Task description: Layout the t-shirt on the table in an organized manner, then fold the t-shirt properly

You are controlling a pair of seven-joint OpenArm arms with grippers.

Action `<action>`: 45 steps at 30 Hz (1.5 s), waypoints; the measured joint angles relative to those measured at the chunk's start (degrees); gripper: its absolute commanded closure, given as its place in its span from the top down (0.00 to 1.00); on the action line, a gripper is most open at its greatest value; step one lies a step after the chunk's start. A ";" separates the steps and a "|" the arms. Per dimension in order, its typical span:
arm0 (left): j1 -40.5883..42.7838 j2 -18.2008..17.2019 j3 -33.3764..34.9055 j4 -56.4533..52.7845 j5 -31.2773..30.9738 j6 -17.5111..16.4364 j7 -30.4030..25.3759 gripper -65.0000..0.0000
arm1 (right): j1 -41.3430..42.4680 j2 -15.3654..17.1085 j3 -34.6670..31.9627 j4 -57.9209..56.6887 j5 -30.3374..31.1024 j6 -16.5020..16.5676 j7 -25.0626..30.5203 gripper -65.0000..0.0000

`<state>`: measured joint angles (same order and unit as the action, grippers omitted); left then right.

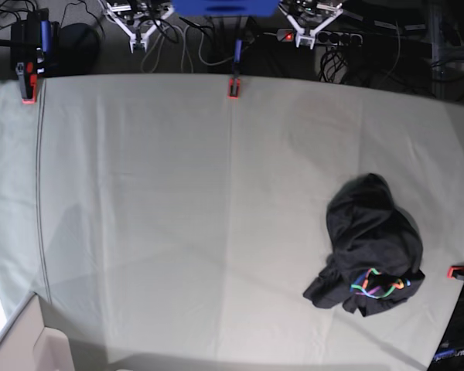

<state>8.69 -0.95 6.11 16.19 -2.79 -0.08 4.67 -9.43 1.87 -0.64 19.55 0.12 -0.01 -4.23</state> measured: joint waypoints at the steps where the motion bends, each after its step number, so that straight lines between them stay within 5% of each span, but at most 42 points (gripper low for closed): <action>1: 1.38 -0.02 0.00 2.82 0.00 0.02 -0.20 0.00 | -0.11 0.02 0.00 0.02 -0.02 0.00 0.46 0.00; 6: 11.28 -1.51 0.02 18.84 -0.11 -0.11 0.79 0.00 | -7.28 0.02 -0.02 8.59 0.15 0.02 5.70 0.00; 20: 34.29 -9.73 -0.24 57.37 0.00 0.20 1.95 0.00 | -35.98 3.93 -0.17 54.73 0.09 0.20 4.31 0.00; 31: 49.57 -9.33 -13.31 86.88 -0.04 0.11 1.36 0.00 | -51.87 6.97 0.13 84.00 0.15 0.39 4.22 0.00; 40: 48.37 -9.20 -14.21 93.07 -0.11 0.07 2.51 0.00 | -51.52 6.82 -0.13 95.43 0.15 0.39 4.39 0.00; 45: 44.04 -6.80 -15.56 96.50 -6.34 -0.26 1.73 0.04 | -45.81 6.86 -1.44 95.69 0.15 0.39 4.57 0.00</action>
<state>52.73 -7.75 -9.45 112.68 -9.13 -0.34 6.39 -55.24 8.73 -2.09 115.24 0.27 0.38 0.34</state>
